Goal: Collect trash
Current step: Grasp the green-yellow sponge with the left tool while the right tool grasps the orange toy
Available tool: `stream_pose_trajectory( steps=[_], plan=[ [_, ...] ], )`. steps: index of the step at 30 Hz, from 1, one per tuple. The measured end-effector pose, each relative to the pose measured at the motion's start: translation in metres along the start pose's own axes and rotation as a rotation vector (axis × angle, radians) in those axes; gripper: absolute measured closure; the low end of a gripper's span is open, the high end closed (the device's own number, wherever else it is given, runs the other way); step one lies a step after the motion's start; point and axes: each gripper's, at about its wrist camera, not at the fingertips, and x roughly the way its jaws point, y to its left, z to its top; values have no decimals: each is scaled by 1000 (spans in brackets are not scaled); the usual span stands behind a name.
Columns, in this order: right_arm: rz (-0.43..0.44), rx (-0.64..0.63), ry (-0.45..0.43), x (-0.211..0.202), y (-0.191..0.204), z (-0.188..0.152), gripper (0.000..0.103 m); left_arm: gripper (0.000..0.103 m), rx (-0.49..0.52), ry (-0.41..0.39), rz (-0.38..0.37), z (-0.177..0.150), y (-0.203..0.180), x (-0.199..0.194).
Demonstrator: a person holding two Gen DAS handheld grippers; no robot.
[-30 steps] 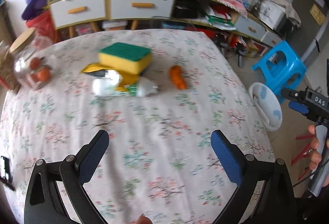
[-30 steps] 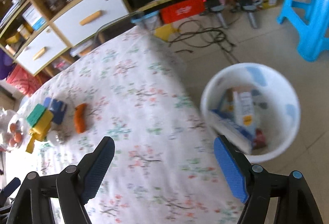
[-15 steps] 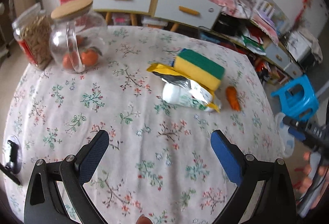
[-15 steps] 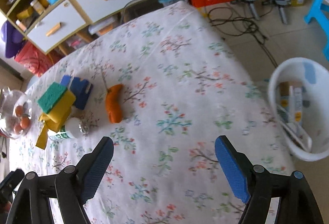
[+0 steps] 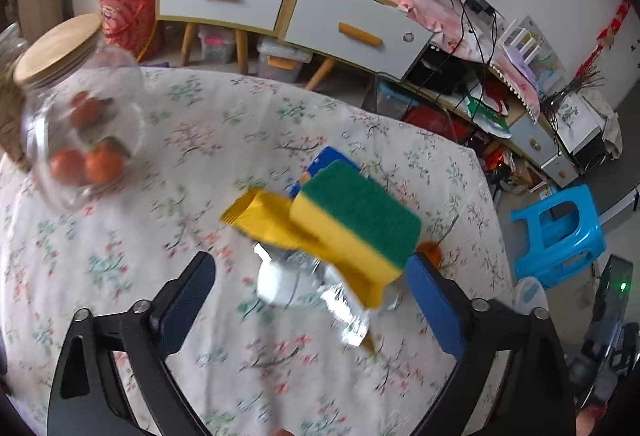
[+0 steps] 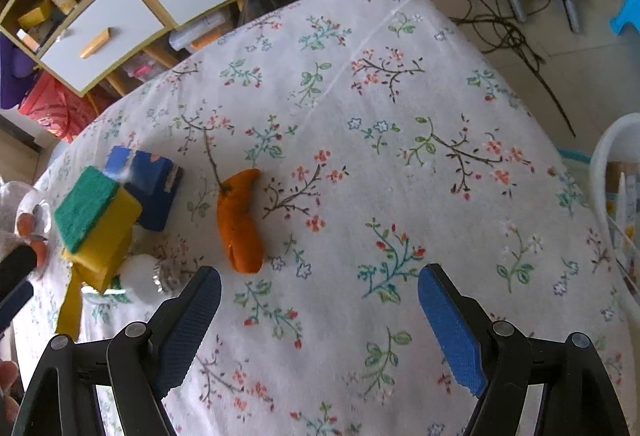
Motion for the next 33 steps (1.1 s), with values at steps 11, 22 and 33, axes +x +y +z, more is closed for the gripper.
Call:
stream_pose_trajectory(
  steps=[11,22,33],
  plan=[
    [14,-32,11,18,8,10,18,48,-107,-3,-105,17,18,42],
    [36,-119,27,38,30,5,36,90,-21,-23,-125,14,-5,27],
    [165,-111,73,57,27,3,86,92,3,-93,-137,-1,-7,-20]
  ],
)
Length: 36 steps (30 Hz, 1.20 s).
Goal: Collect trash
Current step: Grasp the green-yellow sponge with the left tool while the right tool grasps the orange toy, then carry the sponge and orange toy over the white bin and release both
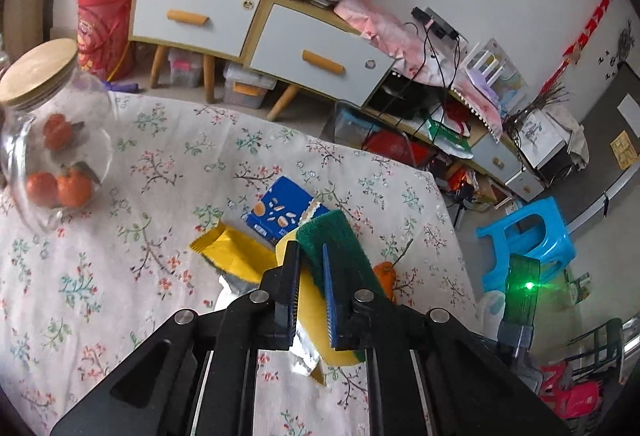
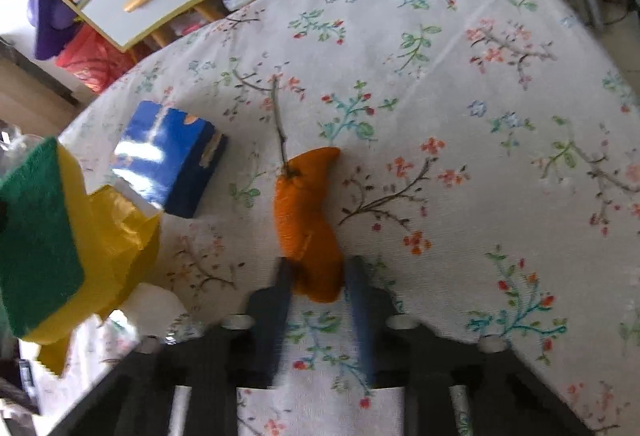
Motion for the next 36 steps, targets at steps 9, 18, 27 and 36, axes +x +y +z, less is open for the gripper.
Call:
stream_pose_trajectory(
  steps=[9,18,27,36],
  plan=[
    [29,19,-14,-35,-7,-9,90,92,22,3,-8,-12,-9,-18],
    [42,53,-47,-80,-25,-20,90,92,91,35,-31,-31,-39,-21],
    [5,137,-108,-133,-84,-32,90,92,192,35,-59,-59,-86,-26],
    [-53,258,-171,-183,-165,-43,90,92,306,73,-103,-91,-154,-8]
  ],
)
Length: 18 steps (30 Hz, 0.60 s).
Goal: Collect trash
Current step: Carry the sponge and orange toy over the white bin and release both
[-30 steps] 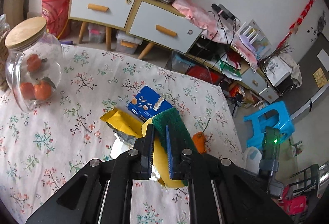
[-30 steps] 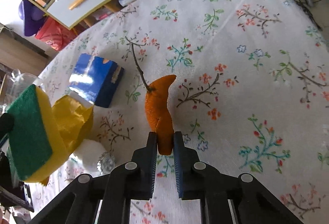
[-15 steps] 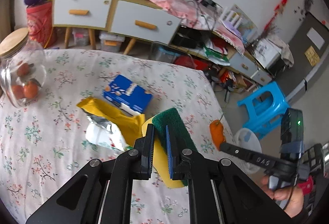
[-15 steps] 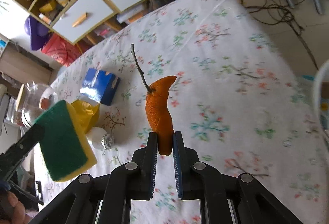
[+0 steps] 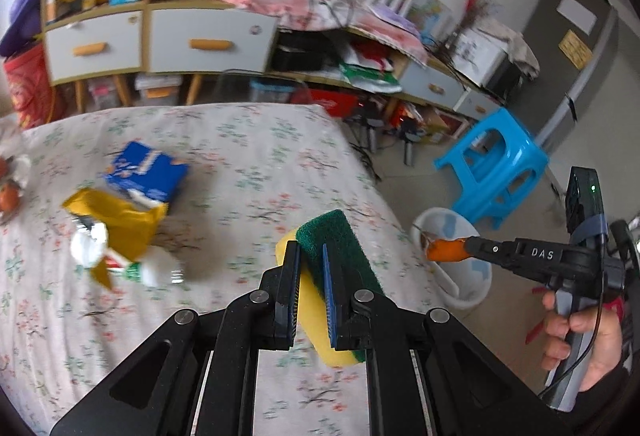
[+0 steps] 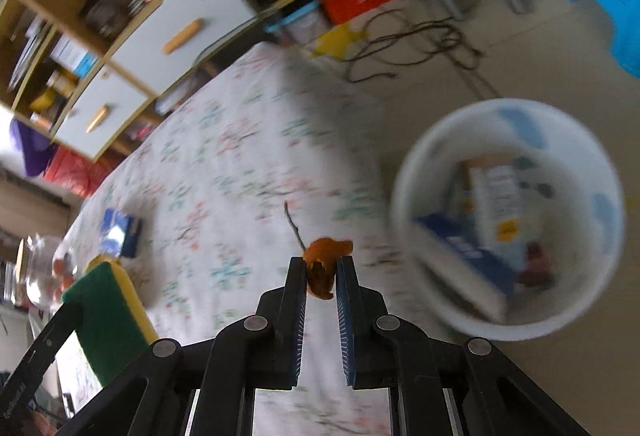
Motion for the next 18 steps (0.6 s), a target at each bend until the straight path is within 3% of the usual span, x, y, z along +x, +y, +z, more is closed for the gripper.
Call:
stream_pose_trajectory(
  steps=[14,16,18],
  plan=[
    [-84,126,-52,-42,-109,7,89,92,85,64,-86,-5,-102,67],
    [-83,146,-60,-47,-120,6,85,92,98,67,-88,-5,-114,75],
    [-75,175,-54,-50,-129,6,67,92,110,69,-91,-5,-127,83]
  ],
)
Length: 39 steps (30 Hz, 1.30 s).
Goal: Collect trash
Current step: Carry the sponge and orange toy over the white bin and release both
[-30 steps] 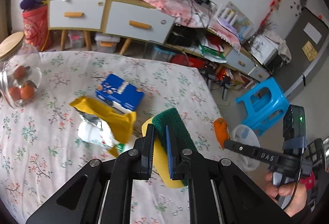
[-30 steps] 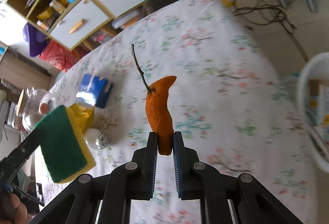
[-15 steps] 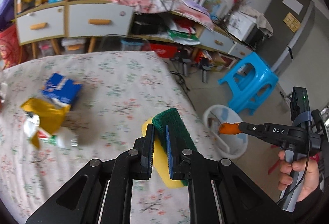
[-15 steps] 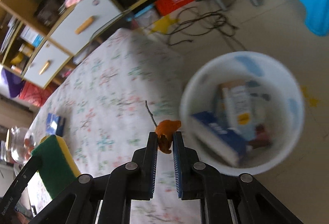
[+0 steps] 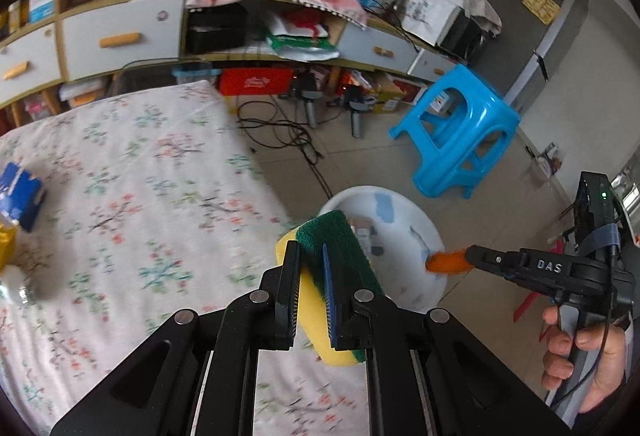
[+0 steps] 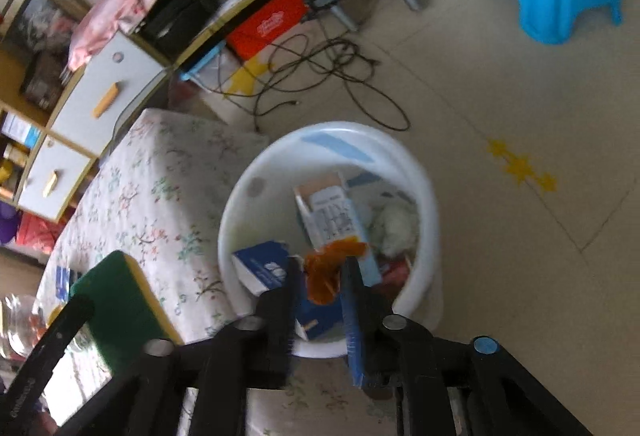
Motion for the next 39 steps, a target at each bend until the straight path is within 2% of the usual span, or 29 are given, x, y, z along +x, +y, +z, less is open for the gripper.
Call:
stream_pose_trajectory(
  steps=[1,2,14,16,17,18,19,20,21,28,31,39],
  plan=[
    [4,14,-3,-2,-6,0,54,92,2,0,-2,1,-5,4],
    [-3,23,-18,-7,-11,1,53,92,2,2,-6,3,-11,9],
    [-56,58,-71,-32,-43,1,53,91,12,2,-13,8,-50,47],
    [-63,54,-79,-35,-44,0,52,85,34,10,-30,9,-52,53],
    [-69,49,-84,-37,-43,-1,52,77,44,28,-24,10,-54,56],
    [-72,43,-87,-39,-43,-1,51,61,51,50,5,10,-54,59],
    [-74,39,-87,-38,-41,-1,49,50,50,58,18,10,-53,59],
    [-76,32,-89,-39,-39,-1,48,33,49,60,27,8,-52,57],
    [-75,28,-91,-40,-37,-2,47,28,51,53,40,7,-51,54],
    [-65,-4,-94,-39,-20,-4,41,22,19,79,118,-1,-27,34],
    [-63,-26,-95,-39,-8,-7,36,15,-1,66,146,-5,-12,22],
    [-43,-77,-86,-29,34,-14,28,9,-60,54,245,-22,45,-22]
  ],
)
